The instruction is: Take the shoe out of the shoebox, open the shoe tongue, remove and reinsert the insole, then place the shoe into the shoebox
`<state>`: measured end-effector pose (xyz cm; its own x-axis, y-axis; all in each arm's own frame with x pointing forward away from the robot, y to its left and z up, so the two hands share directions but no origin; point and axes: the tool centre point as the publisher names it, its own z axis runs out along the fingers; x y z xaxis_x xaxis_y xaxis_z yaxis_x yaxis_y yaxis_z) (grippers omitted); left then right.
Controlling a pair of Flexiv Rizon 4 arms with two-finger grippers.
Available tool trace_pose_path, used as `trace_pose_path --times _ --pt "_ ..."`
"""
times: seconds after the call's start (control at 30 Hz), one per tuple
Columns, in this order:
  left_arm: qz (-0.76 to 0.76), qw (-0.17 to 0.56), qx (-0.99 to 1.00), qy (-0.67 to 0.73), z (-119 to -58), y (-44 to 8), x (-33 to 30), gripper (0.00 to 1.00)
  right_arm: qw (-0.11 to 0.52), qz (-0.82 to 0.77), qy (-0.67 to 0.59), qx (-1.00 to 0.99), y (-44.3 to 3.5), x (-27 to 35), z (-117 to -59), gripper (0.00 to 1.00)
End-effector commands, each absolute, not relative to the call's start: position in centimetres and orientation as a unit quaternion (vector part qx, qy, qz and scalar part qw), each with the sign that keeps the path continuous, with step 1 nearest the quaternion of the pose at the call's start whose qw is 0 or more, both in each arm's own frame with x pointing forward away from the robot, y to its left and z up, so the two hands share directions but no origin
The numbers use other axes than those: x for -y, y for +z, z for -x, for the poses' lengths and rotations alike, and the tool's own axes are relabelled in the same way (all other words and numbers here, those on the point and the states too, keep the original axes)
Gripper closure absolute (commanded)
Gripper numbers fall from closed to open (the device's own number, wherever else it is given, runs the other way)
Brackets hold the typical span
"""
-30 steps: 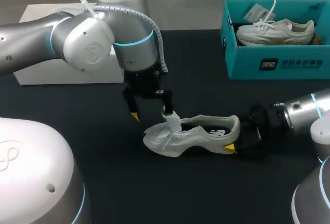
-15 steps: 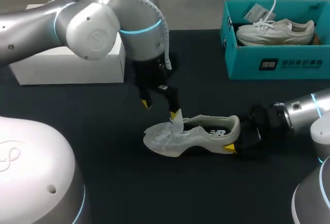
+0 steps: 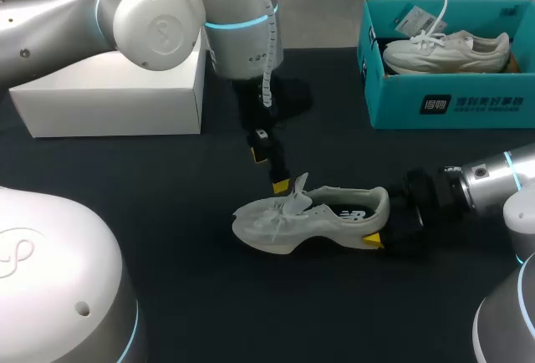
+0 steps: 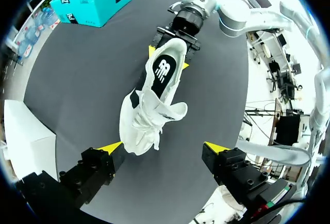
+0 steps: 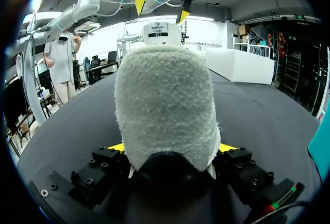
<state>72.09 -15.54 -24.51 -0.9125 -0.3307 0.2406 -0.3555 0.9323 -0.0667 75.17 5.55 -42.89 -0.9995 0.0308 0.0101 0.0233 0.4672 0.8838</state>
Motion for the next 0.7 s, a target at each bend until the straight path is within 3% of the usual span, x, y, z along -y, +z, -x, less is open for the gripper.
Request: trace_pose_path --times 0.03,0.4,0.5,0.7 --pt "-0.016 0.103 0.992 0.067 -72.1 -24.5 15.4 0.0 0.004 -0.016 0.515 -0.857 -43.1 -5.6 -75.3 1.0" --pt "-0.059 0.093 0.989 0.096 -72.9 -24.3 14.9 0.0 0.004 -0.016 0.515 -0.857 -43.1 -5.6 -75.3 1.0" --pt "-0.069 0.09 0.989 0.094 -73.2 -24.1 15.6 1.0 0.004 -0.016 0.515 -0.857 -43.1 -5.6 -75.3 1.0" --pt "-0.055 0.097 0.989 0.093 -73.4 -24.4 17.6 1.0 0.004 -0.016 0.515 -0.857 -43.1 -5.6 -75.3 1.0"
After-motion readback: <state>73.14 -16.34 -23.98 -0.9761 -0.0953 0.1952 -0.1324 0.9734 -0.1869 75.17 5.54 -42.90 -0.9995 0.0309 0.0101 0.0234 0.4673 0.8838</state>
